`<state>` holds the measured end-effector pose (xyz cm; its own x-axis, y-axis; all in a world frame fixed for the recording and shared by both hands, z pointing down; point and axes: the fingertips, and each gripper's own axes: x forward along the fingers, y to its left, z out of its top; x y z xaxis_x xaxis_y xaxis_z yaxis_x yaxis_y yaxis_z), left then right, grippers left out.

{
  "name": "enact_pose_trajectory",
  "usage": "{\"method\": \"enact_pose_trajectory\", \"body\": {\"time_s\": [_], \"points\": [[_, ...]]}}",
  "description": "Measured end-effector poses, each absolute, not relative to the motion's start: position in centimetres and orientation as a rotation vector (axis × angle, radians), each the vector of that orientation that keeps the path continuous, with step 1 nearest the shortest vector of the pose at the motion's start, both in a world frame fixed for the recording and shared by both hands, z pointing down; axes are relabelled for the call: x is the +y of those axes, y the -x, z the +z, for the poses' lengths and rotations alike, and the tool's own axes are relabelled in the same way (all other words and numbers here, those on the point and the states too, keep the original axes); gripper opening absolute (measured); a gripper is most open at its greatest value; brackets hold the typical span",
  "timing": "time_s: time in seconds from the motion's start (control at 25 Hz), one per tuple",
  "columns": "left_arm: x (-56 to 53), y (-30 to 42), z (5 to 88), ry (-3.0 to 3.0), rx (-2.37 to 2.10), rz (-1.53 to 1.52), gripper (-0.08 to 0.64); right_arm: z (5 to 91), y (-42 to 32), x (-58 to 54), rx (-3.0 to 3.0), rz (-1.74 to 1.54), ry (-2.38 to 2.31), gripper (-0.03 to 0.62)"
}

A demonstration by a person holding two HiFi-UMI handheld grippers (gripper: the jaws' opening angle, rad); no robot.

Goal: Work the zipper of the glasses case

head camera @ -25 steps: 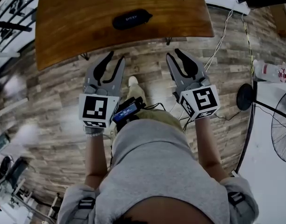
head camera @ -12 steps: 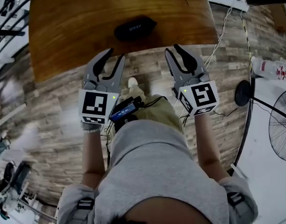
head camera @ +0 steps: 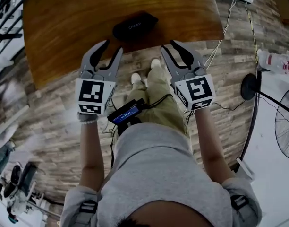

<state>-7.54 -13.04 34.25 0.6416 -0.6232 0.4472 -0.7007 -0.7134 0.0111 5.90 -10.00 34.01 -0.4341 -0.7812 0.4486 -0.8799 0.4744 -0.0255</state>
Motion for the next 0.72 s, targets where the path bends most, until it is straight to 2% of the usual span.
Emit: {"method": "enact_pose_trajectory", "body": {"time_s": [0.32,0.72], "points": [[-15.9,7.0,36.9,-2.680,-1.004,0.737,0.169,36.8,-5.5,-11.7,-2.330,0.442,-1.377,0.112],[-17.6,5.9,40.3,-2.744,-0.775,0.914,0.224,40.7,-3.8,-13.6,-2.290,0.462,-1.313,0.125]]}}
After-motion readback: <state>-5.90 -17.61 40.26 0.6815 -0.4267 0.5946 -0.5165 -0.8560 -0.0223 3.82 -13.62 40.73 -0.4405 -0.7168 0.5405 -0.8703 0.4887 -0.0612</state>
